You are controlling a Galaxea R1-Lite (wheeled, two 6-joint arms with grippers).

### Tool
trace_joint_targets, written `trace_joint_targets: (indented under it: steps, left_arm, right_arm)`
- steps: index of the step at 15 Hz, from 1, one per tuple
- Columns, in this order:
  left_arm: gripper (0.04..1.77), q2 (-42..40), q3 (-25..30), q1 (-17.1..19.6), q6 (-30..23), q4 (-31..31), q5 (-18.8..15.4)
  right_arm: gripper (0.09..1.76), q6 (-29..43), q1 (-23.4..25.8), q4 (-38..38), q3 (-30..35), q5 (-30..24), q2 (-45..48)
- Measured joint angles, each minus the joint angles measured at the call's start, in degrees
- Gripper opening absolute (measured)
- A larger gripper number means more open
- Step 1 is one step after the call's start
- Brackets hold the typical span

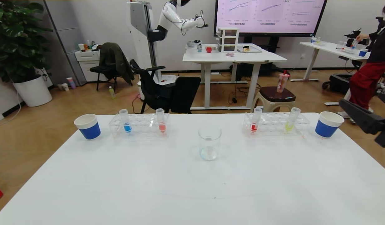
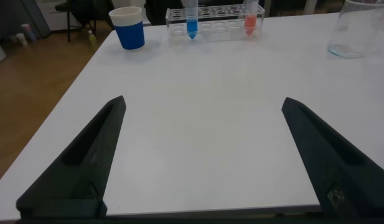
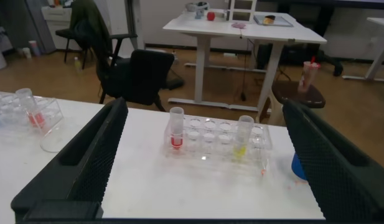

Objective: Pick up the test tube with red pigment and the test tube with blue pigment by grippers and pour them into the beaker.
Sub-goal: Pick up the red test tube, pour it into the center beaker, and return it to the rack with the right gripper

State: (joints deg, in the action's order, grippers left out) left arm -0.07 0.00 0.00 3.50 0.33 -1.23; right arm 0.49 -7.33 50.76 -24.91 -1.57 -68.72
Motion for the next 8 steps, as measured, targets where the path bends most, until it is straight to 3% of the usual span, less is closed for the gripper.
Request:
trace_joint_targets:
  steps: [3,8]
  left_arm:
    - [1.75,0.0,0.0,0.0,0.0,0.0,0.0]
    - [1.75,0.0,0.0,0.0,0.0,0.0,0.0]
  right_arm:
    - [1.74,0.8,-2.0,10.3,-1.8,0.2,-14.8]
    - [1.74,3.3,-4.5,15.7,-4.2,0.3,-30.0]
